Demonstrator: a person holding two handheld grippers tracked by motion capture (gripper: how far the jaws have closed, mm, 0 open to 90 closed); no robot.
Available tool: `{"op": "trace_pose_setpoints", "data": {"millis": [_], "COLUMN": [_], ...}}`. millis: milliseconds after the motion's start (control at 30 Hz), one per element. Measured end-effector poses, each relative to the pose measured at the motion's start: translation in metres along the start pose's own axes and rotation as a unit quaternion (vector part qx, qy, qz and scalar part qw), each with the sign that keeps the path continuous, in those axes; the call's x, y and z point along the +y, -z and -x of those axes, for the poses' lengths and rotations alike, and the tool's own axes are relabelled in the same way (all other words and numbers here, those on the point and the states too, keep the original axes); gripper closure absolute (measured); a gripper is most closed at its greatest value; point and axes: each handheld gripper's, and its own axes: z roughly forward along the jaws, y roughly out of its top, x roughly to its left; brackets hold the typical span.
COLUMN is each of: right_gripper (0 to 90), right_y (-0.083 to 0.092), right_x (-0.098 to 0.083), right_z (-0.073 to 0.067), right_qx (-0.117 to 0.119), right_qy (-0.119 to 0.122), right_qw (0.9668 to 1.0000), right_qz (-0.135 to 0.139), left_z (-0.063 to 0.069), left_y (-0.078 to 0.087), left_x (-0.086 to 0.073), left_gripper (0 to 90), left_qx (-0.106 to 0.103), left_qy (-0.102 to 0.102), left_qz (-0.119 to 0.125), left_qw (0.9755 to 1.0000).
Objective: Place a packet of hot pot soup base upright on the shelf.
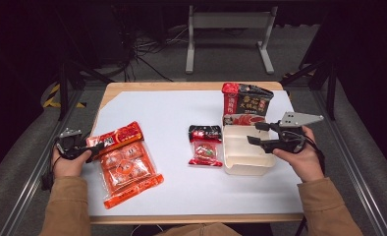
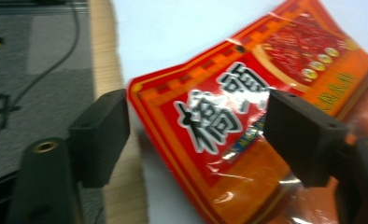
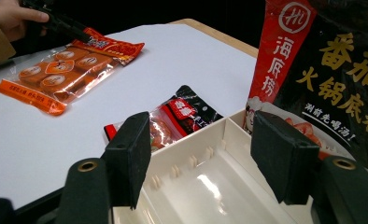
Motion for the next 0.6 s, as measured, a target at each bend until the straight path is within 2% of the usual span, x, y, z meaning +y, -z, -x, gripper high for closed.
{"op": "trace_pose_setpoints", "data": {"millis": [33, 67, 167, 267, 333, 400, 433, 533, 600], "right_gripper": [38.4, 38.3, 38.2, 37.9, 37.7, 37.7, 37.6, 37.5, 37.4], "right_y": [0.0000, 0.0001, -0.0002, -0.0009, -0.0012, -0.0016, -0.0019, -0.0025, -0.0034], "right_x": [0.0000, 0.0000, 0.0000, -0.0001, -0.0003, -0.0002, -0.0001, -0.0001, -0.0001], "right_z": [0.0000, 0.0000, -0.0003, -0.0006, -0.0008, -0.0011, -0.0014, -0.0019, -0.0020], "right_qx": [0.000, 0.000, 0.001, 0.000, 0.000, 0.001, 0.000, 0.002, 0.003], "right_qy": [0.000, 0.000, 0.001, 0.003, 0.003, 0.003, 0.004, 0.004, 0.004], "right_qw": [1.0000, 1.0000, 1.0000, 1.0000, 1.0000, 1.0000, 1.0000, 1.0000, 1.0000], "right_qz": [0.000, 0.001, 0.001, 0.000, 0.000, 0.000, 0.001, 0.000, 0.000], "left_z": [0.0006, 0.0008, 0.0006, -0.0004, -0.0020, -0.0036, -0.0036, -0.0022, -0.0014], "left_y": [-0.0002, 0.0000, 0.0017, 0.0010, -0.0009, -0.0009, -0.0002, 0.0003, 0.0004], "left_x": [-0.0004, -0.0004, 0.0001, -0.0013, -0.0035, -0.0046, -0.0047, -0.0053, -0.0057], "left_gripper": [26.8, 31.1, 35.9, 39.5, 40.8, 44.3, 47.2, 54.7, 61.1], "left_qx": [-0.017, -0.026, -0.046, -0.073, -0.080, -0.085, -0.087, -0.081, -0.081], "left_qy": [0.001, 0.000, -0.005, -0.003, -0.002, 0.009, 0.007, 0.000, 0.005], "left_qz": [0.001, 0.002, 0.008, 0.019, 0.026, 0.029, 0.031, 0.027, 0.022], "left_qw": [0.9999, 0.9997, 0.9989, 0.9972, 0.9964, 0.9959, 0.9957, 0.9963, 0.9965]}}
